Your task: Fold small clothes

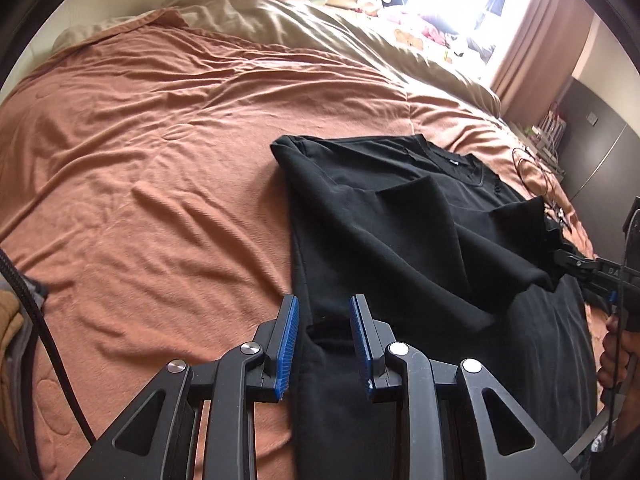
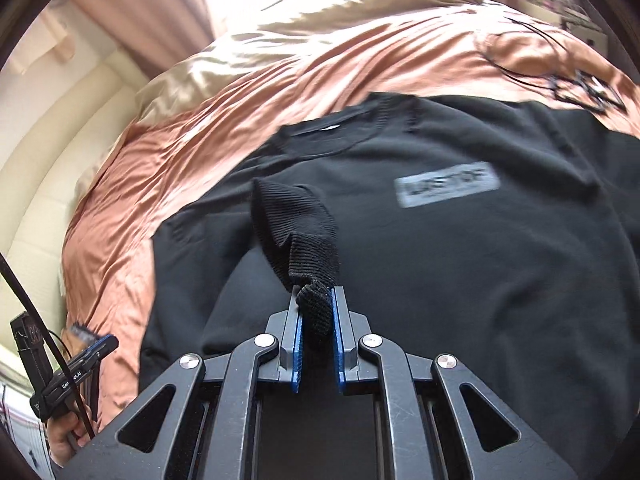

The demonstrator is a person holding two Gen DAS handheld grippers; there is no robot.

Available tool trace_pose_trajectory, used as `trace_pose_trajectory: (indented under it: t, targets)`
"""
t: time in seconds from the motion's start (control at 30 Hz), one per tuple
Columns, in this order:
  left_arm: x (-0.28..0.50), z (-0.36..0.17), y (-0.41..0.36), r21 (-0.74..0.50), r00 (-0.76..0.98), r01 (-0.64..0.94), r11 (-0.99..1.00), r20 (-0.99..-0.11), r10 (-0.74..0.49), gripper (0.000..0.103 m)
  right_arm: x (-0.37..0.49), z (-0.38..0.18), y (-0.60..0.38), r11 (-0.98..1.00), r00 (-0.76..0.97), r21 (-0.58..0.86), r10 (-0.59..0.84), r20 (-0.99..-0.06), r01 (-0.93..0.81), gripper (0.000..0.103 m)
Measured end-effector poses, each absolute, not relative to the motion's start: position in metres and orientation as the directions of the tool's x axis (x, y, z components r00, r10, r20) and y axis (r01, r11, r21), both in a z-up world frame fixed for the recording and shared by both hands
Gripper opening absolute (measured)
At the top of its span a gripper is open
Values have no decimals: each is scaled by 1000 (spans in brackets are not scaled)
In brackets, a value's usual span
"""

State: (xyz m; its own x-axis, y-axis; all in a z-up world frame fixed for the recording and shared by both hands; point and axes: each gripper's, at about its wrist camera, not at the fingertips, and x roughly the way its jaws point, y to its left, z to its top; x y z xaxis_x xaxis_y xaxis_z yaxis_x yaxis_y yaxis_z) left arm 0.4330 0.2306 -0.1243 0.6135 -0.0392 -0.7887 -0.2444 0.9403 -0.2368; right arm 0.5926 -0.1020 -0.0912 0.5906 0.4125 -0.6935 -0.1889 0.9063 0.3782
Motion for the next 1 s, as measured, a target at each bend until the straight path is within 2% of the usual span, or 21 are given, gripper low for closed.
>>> trace_pose_trajectory:
  t: [0.23, 0.33, 0.4, 0.47, 0.5, 0.7, 0.77, 0.9, 1.0]
  targets:
    - [457, -141, 218, -186, 570, -253, 949, -822, -9, 29, 594, -107, -157, 898, 588, 426, 407, -699, -115, 9]
    - [464, -149, 215, -159, 549, -259, 953, -836, 10, 29, 598, -115, -172, 883, 571, 460, 424, -703, -88, 15]
    - [468, -153, 214, -147, 537, -265, 953, -844, 19, 29, 603, -117, -181, 874, 564, 479, 434, -703, -76, 26]
    - [470, -158, 214, -137, 524, -275, 952, -851, 28, 29, 606, -115, -188, 869, 574, 490, 437, -692, -70, 57]
    - [471, -160, 215, -134, 518, -278, 951, -855, 31, 29, 607, -114, -190, 866, 582, 495, 439, -685, -70, 59]
    - [473, -171, 213, -110, 491, -279, 954, -870, 43, 29, 629, -128, -201, 835, 545, 546, 488, -682, -64, 59]
    - [474, -173, 213, -104, 486, -279, 955, -873, 47, 29, 637, -134, -203, 818, 531, 572, 513, -674, -64, 48]
    - [475, -176, 212, -90, 476, -282, 955, -878, 58, 29, 652, -137, -204, 805, 523, 590, 530, -667, -63, 34]
    - [478, -178, 212, -80, 467, -284, 956, -882, 65, 29, 661, -136, -202, 816, 508, 572, 526, -682, -77, 16]
